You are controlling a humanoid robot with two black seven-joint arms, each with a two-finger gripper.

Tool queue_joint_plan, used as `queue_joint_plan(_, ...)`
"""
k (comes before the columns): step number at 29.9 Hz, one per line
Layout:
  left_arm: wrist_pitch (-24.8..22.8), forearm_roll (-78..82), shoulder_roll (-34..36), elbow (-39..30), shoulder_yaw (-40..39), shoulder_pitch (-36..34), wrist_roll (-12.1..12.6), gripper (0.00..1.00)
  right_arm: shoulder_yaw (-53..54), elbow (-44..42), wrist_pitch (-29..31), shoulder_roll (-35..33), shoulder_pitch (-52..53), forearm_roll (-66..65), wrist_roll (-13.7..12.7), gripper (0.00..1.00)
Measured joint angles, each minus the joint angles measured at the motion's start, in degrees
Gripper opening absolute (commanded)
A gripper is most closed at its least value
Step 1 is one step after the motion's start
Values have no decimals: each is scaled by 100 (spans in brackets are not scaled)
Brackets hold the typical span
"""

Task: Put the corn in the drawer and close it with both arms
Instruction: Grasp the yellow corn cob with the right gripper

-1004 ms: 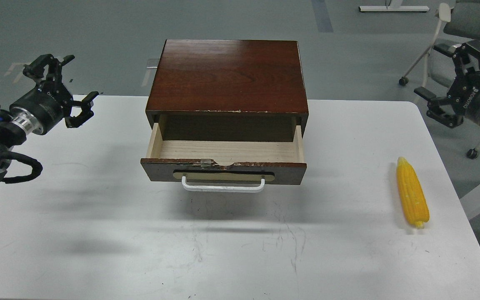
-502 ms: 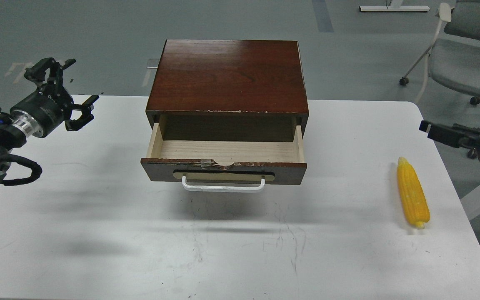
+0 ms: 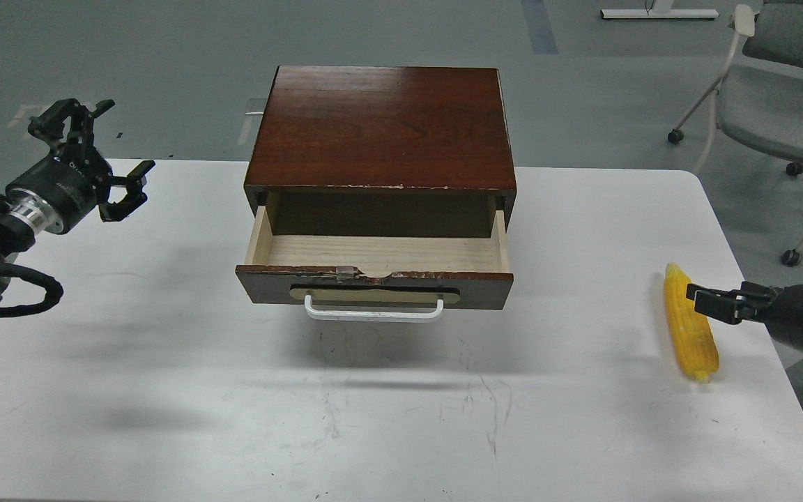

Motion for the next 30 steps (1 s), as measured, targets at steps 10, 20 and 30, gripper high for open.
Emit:
queue_joint_plan(10, 0, -17, 80, -8, -42, 26, -133, 98, -240, -437, -27, 514, -3, -6, 1, 61)
queue_joint_plan(20, 0, -20, 128, -11, -47, 66, -253, 98, -572, -463, -99, 657, 15, -7, 9, 24)
queue_joint_plan(30, 0, -20, 151, -10, -47, 70, -255, 98, -626, -454, -435, 633, 506, -25, 118, 0)
